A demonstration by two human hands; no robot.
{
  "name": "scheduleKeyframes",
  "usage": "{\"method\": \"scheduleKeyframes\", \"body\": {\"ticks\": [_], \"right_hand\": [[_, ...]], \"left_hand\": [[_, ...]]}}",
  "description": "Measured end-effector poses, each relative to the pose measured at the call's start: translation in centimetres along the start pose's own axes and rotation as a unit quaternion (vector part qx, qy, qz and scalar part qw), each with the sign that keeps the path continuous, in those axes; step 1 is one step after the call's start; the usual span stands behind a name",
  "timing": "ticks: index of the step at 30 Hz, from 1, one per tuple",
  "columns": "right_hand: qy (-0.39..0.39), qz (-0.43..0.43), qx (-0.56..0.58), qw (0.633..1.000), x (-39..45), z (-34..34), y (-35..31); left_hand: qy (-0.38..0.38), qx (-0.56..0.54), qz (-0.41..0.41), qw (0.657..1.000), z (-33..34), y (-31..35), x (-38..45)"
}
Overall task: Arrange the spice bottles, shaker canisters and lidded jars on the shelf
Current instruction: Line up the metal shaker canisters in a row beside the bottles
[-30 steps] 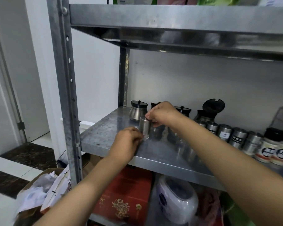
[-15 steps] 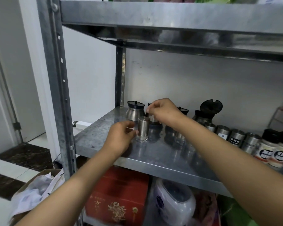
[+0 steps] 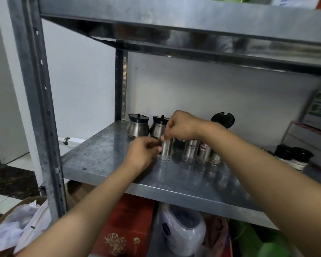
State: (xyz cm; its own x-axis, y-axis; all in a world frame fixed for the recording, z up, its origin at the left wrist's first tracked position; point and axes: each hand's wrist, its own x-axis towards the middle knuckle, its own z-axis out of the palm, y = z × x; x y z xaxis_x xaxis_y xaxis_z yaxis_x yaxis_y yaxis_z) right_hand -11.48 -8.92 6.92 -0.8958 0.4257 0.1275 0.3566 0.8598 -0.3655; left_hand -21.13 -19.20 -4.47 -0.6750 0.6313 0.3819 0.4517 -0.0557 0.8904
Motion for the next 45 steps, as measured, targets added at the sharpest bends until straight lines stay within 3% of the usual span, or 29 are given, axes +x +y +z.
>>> {"method": "scheduleKeyframes", "body": {"ticks": [7, 13, 21, 25, 34, 37, 45], "right_hand": [[-0.005, 0.014, 0.005, 1.0, -0.5, -0.6, 2.0], [0.028, 0.01, -0.005, 1.0, -0.6, -0.4, 2.5], [-0.001, 0.007, 0.027, 1.0, -0.6, -0.5, 3.0], [-0.008, 0.013, 0.044, 0.999, -0.6, -0.7, 3.5], [0.056, 0.007, 0.105, 0.993, -0.1, 0.5, 4.8], [0.078, 0.011, 0.047, 0.996, 0.5, 0.8, 4.7], [0.016, 0.02, 0.052, 0.998, 0.1, -0.1, 3.9]], "left_hand": [[-0.007, 0.011, 0.014, 1.0, 2.1, -0.3, 0.0], [-0.065, 0.047, 0.018, 0.997, 1.4, -0.3, 1.0], [0.044, 0.138, 0.051, 0.988, 1.1, -0.6, 1.6], [0.089, 0.128, 0.04, 0.987, 1.0, -0.8, 1.3], [0.08, 0.143, 0.021, 0.986, 0.9, -1.0, 1.1], [0.068, 0.152, 0.03, 0.986, 0.9, -0.9, 0.9], [0.058, 0.155, 0.041, 0.985, 0.9, -0.7, 0.8]]}}
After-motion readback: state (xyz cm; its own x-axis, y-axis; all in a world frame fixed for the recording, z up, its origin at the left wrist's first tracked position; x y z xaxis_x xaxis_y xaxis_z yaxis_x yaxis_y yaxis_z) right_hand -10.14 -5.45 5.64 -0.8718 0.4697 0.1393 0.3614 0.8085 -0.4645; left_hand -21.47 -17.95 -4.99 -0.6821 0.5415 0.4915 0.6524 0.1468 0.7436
